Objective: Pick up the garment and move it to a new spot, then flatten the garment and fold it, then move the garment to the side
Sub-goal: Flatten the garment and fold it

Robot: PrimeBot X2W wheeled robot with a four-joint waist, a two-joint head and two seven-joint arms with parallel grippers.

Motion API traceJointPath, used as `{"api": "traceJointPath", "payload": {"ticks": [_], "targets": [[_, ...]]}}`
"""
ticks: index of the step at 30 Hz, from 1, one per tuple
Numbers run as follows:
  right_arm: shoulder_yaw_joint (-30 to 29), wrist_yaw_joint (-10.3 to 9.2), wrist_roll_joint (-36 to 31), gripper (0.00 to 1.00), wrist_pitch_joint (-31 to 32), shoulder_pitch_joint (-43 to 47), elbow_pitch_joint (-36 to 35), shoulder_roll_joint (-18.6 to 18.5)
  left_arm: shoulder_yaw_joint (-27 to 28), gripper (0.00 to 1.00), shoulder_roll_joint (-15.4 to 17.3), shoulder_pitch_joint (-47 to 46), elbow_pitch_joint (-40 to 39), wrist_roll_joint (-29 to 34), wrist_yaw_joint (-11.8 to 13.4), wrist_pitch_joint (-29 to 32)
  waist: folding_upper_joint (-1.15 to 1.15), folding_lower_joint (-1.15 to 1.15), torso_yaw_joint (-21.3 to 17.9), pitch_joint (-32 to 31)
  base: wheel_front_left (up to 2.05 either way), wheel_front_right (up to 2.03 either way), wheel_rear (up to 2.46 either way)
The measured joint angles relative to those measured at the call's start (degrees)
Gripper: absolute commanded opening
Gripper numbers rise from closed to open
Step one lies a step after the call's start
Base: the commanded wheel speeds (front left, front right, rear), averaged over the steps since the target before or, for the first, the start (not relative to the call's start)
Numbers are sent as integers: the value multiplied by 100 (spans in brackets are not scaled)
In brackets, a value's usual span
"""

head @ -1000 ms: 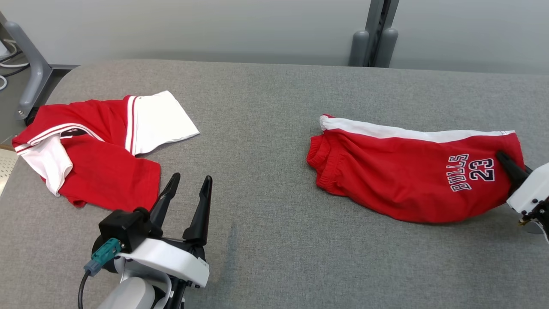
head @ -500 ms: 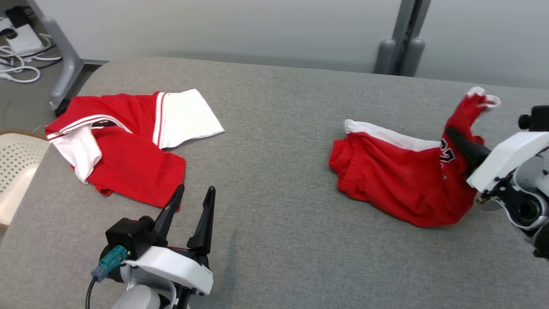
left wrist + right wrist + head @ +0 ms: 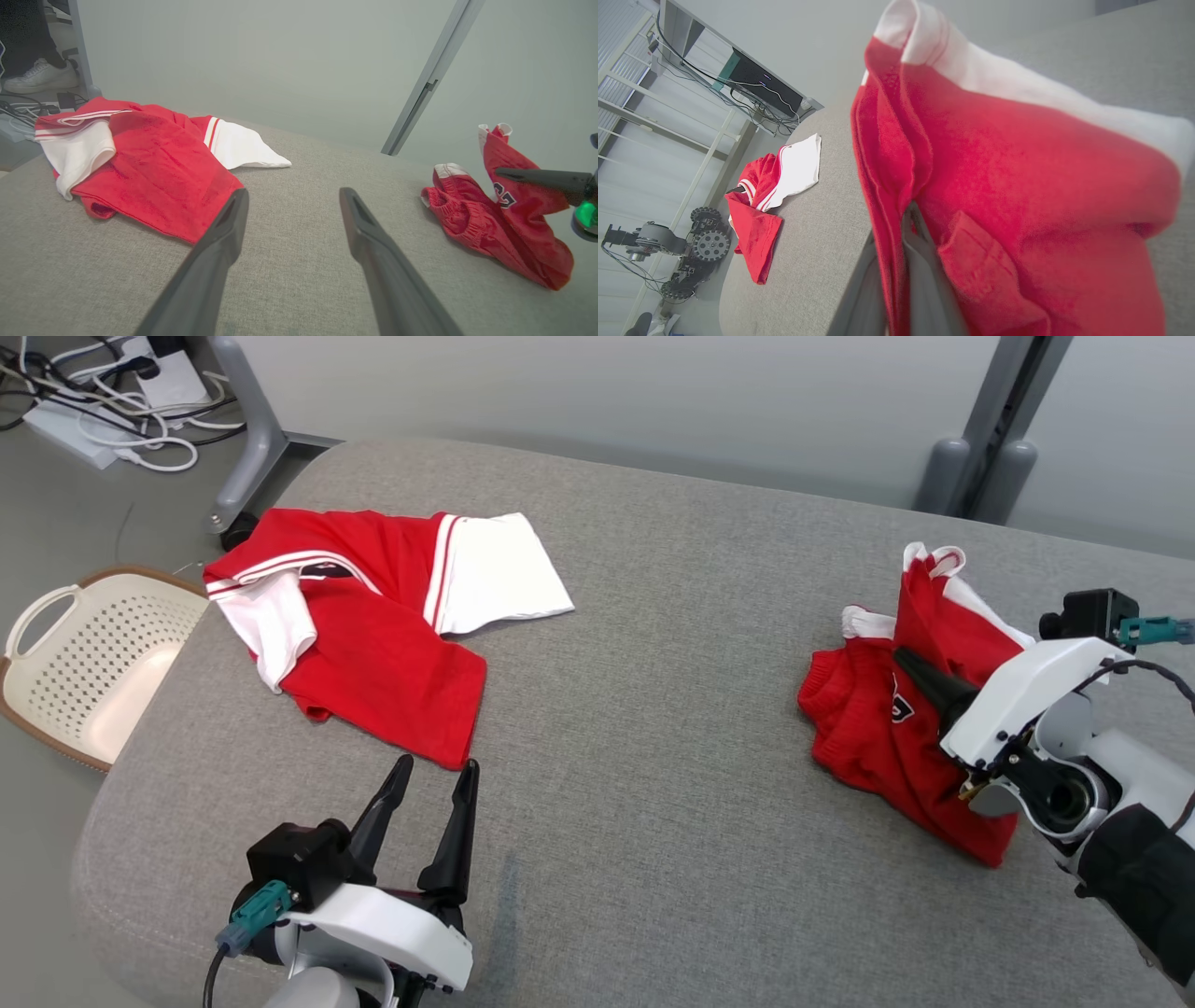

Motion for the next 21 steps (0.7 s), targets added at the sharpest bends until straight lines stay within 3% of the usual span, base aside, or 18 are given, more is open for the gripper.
{"api": "traceJointPath", "payload": {"ticks": [1, 2, 3, 4, 9, 16, 21], "targets": [[10, 0, -1, 6, 12, 10, 63, 35, 1, 100, -1, 5, 13, 0, -16, 0, 0, 0, 37, 5, 0, 0, 0], [12, 0, -1, 30, 25, 29, 122, 66, 1, 100, -11, 12, 24, 1, -18, 0, 0, 0, 68, 10, 0, 0, 0], [8, 0, 2, 30, 46, 51, 200, 105, -2, 100, -26, 16, 33, 1, -25, 0, 0, 0, 94, 14, 0, 0, 0], [10, 0, 14, 100, 65, 73, 236, 144, 0, 100, -42, 17, 35, 2, -36, 0, 0, 0, 109, 19, 0, 0, 0], [-2, 0, -16, 100, 63, 63, 146, 270, 22, 100, -42, 24, 41, 2, -35, 0, 0, 0, 74, 44, 0, 0, 0], [-249, 0, 54, 100, -127, 99, -710, 276, 35, 100, 20, 40, 34, 33, -34, 1, 0, 0, -233, -10, 0, 0, 0], [-420, 0, -176, 100, -668, 271, -1332, -71, 56, 100, 42, 43, -15, 33, -25, 1, 0, 0, -575, -119, 0, 0, 0]]}}
